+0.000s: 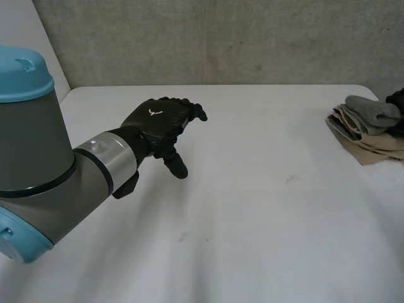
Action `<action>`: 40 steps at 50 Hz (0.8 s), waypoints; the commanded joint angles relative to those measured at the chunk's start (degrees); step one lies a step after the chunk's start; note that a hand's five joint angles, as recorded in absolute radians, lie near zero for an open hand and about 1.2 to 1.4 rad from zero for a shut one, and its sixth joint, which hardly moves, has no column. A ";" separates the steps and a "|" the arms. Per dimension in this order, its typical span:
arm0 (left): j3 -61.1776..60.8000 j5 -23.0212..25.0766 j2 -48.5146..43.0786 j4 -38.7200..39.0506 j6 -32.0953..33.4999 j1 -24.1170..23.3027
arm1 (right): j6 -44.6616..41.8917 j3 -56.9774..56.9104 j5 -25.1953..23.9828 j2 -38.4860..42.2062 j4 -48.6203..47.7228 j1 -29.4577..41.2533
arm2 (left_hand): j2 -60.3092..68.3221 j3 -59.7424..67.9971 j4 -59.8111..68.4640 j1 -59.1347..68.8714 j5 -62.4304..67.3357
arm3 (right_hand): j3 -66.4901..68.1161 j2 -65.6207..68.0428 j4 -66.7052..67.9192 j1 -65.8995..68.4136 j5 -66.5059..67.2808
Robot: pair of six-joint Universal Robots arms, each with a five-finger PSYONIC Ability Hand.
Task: Fold the laundry.
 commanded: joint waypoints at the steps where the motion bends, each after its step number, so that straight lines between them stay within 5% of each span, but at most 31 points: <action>1: 0.02 0.00 -0.51 0.01 0.04 -0.10 | -0.76 2.37 0.67 -0.93 0.85 -1.53 | 1.68 1.36 1.85 1.34 2.43 | 9.71 9.56 6.95 23.98 12.60; 6: 0.02 0.00 -0.42 -0.07 0.04 -0.01 | -3.38 3.78 1.80 -2.86 3.65 -2.23 | 1.68 1.36 1.85 1.33 2.43 | -55.52 -55.67 -58.28 -41.25 -52.63; 16: 0.28 0.00 0.02 0.01 0.22 0.16 | -17.01 9.13 11.55 -13.23 15.17 -3.29 | 1.68 1.36 1.85 1.33 2.43 | -55.52 -55.67 -58.28 -41.25 -52.63; 22: 0.37 -0.09 0.81 -0.07 0.13 0.16 | -23.16 13.35 28.66 -22.70 21.32 -2.76 | 1.52 1.19 1.68 1.17 2.26 | -55.52 -55.67 -58.28 -41.25 -52.63; 28: 0.54 -0.18 4.06 0.02 0.13 1.04 | -22.73 17.13 38.19 -32.65 22.21 4.34 | 1.35 1.02 1.51 1.00 2.09 | -55.52 -55.67 -58.28 -41.25 -52.63; 33: 0.37 -2.10 7.57 0.28 0.22 2.44 | -17.38 19.59 39.34 -37.93 21.77 13.49 | 0.67 0.35 0.84 0.33 1.42 | -55.52 -55.67 -58.28 -41.25 -52.63; 40: -0.68 -10.45 13.02 3.70 0.48 6.92 | 5.63 27.76 39.16 -46.01 21.07 26.41 | -1.51 -1.84 -1.35 -1.86 -0.77 | -55.52 -55.67 -58.28 -41.25 -52.63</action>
